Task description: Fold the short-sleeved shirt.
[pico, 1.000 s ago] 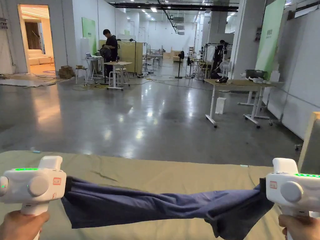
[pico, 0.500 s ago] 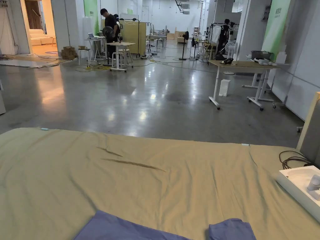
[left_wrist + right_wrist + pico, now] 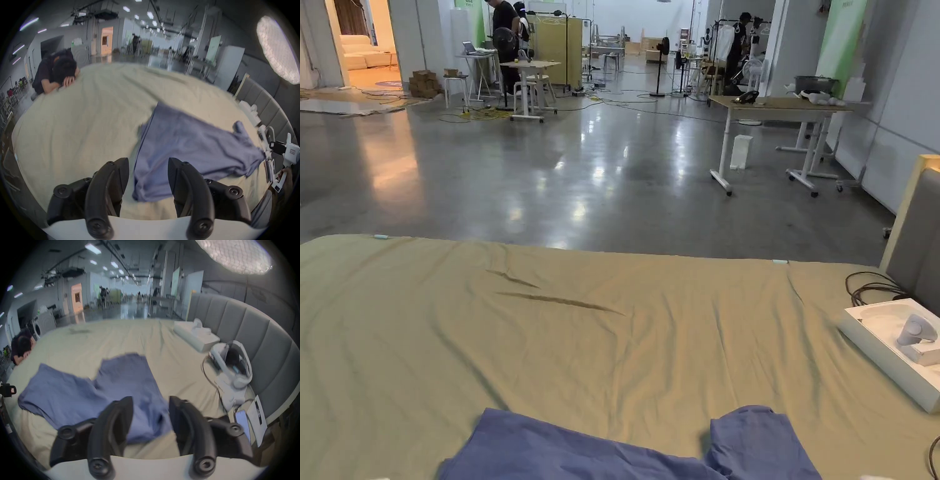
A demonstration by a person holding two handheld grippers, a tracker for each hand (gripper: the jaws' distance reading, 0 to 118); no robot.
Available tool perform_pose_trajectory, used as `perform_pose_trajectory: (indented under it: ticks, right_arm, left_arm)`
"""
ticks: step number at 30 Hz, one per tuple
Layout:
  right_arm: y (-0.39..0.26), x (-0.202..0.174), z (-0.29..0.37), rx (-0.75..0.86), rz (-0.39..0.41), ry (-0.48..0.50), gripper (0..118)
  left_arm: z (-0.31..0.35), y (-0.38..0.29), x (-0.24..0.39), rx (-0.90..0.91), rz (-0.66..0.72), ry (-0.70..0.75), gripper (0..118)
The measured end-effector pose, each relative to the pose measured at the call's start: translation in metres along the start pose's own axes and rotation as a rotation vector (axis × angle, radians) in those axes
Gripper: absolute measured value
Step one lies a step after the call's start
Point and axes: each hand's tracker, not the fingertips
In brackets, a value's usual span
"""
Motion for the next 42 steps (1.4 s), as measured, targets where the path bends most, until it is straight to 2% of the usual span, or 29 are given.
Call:
perform_pose_trajectory:
  ticks: [1, 2, 6, 10, 11, 14, 16, 18, 21, 25, 27, 32, 37, 38, 39, 40, 42]
  right_arm:
    - [0.011, -0.005, 0.011, 0.048, 0.006, 0.010, 63]
    - [0.020, -0.009, 0.020, 0.093, 0.011, 0.021, 66]
    - [0.059, -0.031, 0.058, 0.283, 0.042, 0.058, 67]
    - [0.081, -0.052, 0.091, 0.467, 0.019, 0.087, 65]
    - [0.085, -0.058, 0.097, 0.501, 0.017, 0.081, 63]
    - [0.092, -0.071, 0.108, 0.539, 0.028, 0.095, 29]
    - [0.095, -0.078, 0.110, 0.546, 0.022, 0.095, 10]
    - [0.094, -0.083, 0.110, 0.556, 0.015, 0.094, 1]
    - [0.090, -0.088, 0.112, 0.579, 0.041, 0.100, 0]
    - [0.087, -0.095, 0.113, 0.587, 0.102, 0.105, 0]
    - [0.088, -0.093, 0.110, 0.576, 0.101, 0.121, 0]
    - [0.085, -0.089, 0.094, 0.511, 0.093, 0.127, 0]
    - [0.082, -0.084, 0.076, 0.456, 0.077, 0.128, 0]
    - [0.082, -0.083, 0.072, 0.444, 0.077, 0.128, 0]
    - [0.082, -0.082, 0.069, 0.434, 0.077, 0.130, 0]
    - [0.082, -0.081, 0.065, 0.426, 0.078, 0.130, 0]
    - [0.081, -0.079, 0.057, 0.412, 0.087, 0.129, 0]
  left_arm:
    - [0.008, 0.009, 0.006, 0.048, -0.008, -0.009, 56]
    - [0.015, 0.016, 0.011, 0.084, -0.016, -0.020, 56]
    - [0.043, 0.047, 0.042, 0.238, -0.043, -0.045, 56]
    - [0.072, 0.068, 0.074, 0.392, -0.083, -0.083, 56]
    - [0.079, 0.071, 0.082, 0.429, -0.098, -0.090, 56]
    - [0.093, 0.077, 0.105, 0.511, -0.157, -0.087, 52]
    - [0.098, 0.079, 0.117, 0.527, -0.182, -0.088, 17]
    - [0.100, 0.081, 0.127, 0.521, -0.195, -0.081, 6]
    - [0.099, 0.081, 0.133, 0.512, -0.210, -0.064, 0]
    - [0.099, 0.077, 0.132, 0.487, -0.218, -0.076, 0]
    - [0.098, 0.076, 0.129, 0.466, -0.228, -0.080, 0]
    - [0.059, 0.092, 0.103, 0.263, -0.213, -0.087, 0]
    - [0.002, 0.120, 0.073, 0.082, -0.117, -0.090, 0]
    - [-0.013, 0.128, 0.067, 0.045, -0.105, -0.077, 1]
    - [-0.026, 0.136, 0.063, 0.006, -0.096, -0.075, 9]
    - [-0.045, 0.146, 0.055, -0.045, -0.096, -0.071, 25]
    - [-0.076, 0.164, 0.042, -0.114, -0.086, -0.059, 75]
